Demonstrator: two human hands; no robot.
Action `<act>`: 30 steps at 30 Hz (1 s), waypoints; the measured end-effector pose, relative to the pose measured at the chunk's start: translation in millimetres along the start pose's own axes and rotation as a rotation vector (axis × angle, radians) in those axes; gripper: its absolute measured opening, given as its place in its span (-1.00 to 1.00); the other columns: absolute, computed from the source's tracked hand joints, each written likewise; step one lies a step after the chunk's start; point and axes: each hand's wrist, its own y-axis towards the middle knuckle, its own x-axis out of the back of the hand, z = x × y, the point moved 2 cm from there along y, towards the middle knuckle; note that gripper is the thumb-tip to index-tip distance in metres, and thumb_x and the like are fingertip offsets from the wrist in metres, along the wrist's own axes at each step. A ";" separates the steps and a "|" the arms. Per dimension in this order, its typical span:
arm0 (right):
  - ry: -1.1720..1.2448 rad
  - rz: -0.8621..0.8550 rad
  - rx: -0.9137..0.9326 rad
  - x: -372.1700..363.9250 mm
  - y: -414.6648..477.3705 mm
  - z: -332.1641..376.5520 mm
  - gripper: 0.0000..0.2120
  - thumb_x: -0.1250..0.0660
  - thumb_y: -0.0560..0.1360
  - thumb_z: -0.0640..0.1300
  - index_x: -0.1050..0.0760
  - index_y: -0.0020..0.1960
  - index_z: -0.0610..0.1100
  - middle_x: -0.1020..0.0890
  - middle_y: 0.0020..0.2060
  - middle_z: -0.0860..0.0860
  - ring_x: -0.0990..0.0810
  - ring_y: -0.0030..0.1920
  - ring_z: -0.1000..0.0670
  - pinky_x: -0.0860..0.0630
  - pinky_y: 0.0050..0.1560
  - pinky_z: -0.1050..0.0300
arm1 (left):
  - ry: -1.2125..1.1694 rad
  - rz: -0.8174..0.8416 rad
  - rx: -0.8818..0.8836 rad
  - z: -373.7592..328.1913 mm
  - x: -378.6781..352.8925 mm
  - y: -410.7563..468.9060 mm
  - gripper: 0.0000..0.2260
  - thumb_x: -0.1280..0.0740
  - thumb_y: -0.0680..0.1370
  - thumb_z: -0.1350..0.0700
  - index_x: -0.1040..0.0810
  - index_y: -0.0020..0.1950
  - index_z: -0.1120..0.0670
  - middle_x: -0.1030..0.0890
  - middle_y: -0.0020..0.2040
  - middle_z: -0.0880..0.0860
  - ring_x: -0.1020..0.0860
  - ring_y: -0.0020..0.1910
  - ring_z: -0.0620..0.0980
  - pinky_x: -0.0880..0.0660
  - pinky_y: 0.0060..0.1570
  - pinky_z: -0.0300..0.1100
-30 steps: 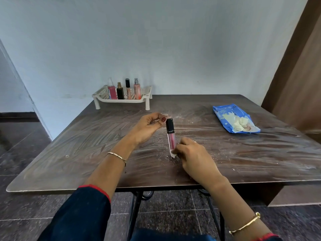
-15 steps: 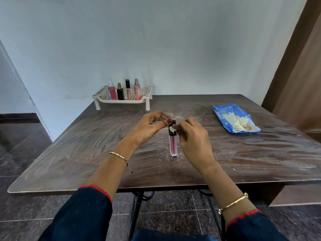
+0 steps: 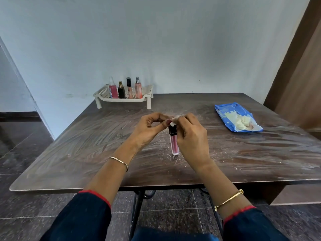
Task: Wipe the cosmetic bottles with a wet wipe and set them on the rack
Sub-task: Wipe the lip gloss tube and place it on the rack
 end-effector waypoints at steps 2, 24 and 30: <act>-0.029 0.040 0.024 0.6 -6.6 0.3 -0.93 -0.38 0.44 -0.33 -0.58 -0.08 -0.26 -0.57 -0.18 -0.09 -0.53 -0.39 -0.06 -0.53 -0.44 0.07 | -0.008 -0.020 0.009 2.1 1.1 0.6 -0.77 -0.41 0.44 0.09 -0.63 0.03 0.18 -0.66 0.04 0.14 -0.58 0.11 0.09 -0.50 0.19 -0.14; -0.044 0.301 -0.063 8.9 -43.4 -10.1 -0.91 -0.42 0.39 -0.35 -0.60 -0.15 -0.20 -0.52 -0.22 -0.01 -0.56 -0.34 -0.09 -0.52 -0.40 -0.01 | 0.008 -0.045 0.078 1.5 -7.3 7.3 -0.90 -0.43 0.43 0.11 -0.65 -0.07 0.04 -0.66 -0.02 0.15 -0.58 0.06 0.16 -0.52 0.16 -0.10; 0.001 0.122 -0.068 10.7 -3.8 0.9 -0.96 -0.39 0.46 -0.27 -0.60 -0.11 -0.23 -0.55 -0.19 -0.01 -0.55 -0.33 0.02 -0.54 -0.29 0.18 | -0.019 -0.039 0.059 -1.8 -0.8 3.3 -0.74 -0.42 0.40 0.04 -0.66 0.01 0.14 -0.69 -0.02 0.10 -0.63 0.04 0.02 -0.51 0.12 -0.21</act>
